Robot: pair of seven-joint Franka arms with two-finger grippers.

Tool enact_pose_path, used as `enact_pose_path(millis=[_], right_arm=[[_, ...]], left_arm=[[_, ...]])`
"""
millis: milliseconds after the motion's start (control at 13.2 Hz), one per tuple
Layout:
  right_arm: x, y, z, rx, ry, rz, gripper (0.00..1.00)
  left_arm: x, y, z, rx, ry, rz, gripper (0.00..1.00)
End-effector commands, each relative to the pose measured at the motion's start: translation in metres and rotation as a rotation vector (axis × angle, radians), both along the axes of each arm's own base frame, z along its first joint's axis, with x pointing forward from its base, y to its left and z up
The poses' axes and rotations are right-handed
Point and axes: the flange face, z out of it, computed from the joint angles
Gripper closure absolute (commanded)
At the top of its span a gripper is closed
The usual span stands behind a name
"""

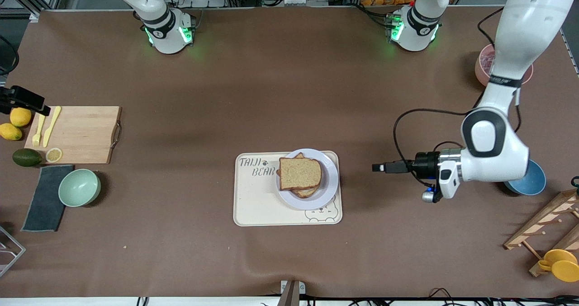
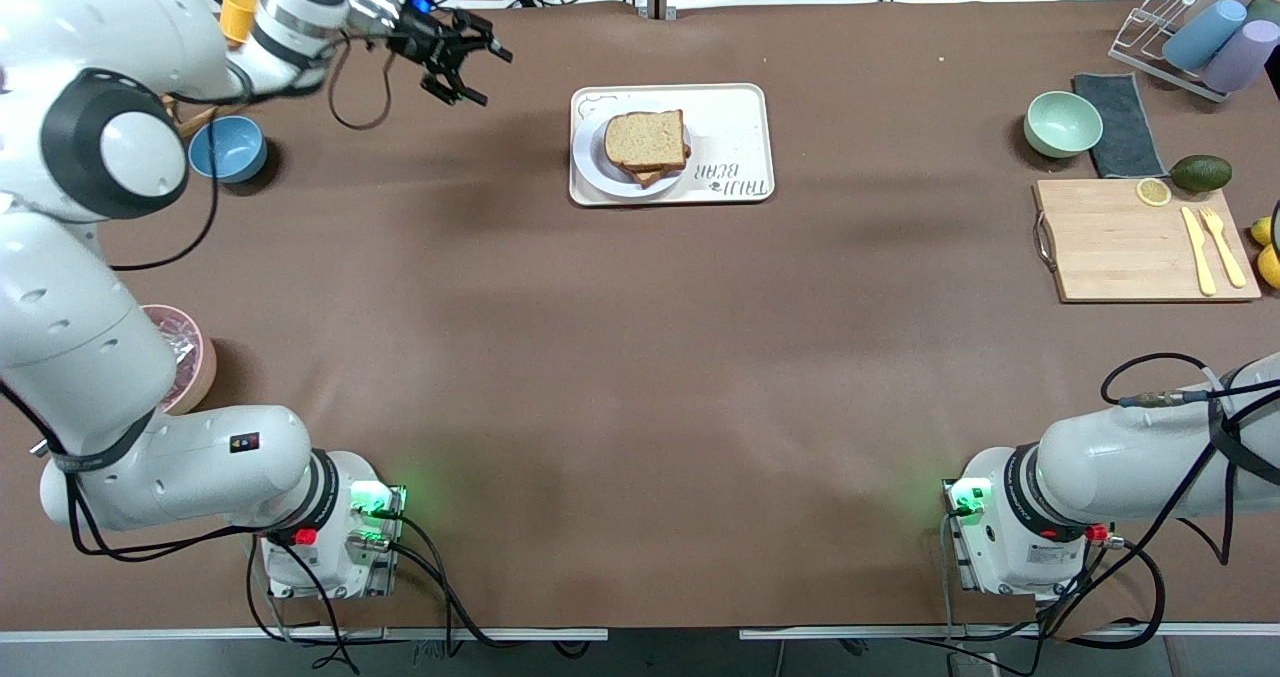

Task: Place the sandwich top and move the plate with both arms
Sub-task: 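Open the left gripper and draw it back from the plate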

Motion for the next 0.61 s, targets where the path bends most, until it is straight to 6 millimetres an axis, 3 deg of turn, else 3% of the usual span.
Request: enact_pose_path(millis=[0,228,531], right_arm=[[0.002,-0.001,0.005,-0.016,-0.003,-0.016,0.00],[0.002,-0.002,0.005,-0.016,-0.003,-0.018,0.00],[0.002,-0.003,0.005,-0.016,-0.003,-0.019,0.00]], left_arm=[[-0.021,0.028,0.065,0.149,-0.023,-0.047,0.00],[-0.041,0.045,0.147,0.436,-0.189,-0.160,0.00],[-0.068,0.047,0.229,0.643,-0.242,-0.209,0.00]])
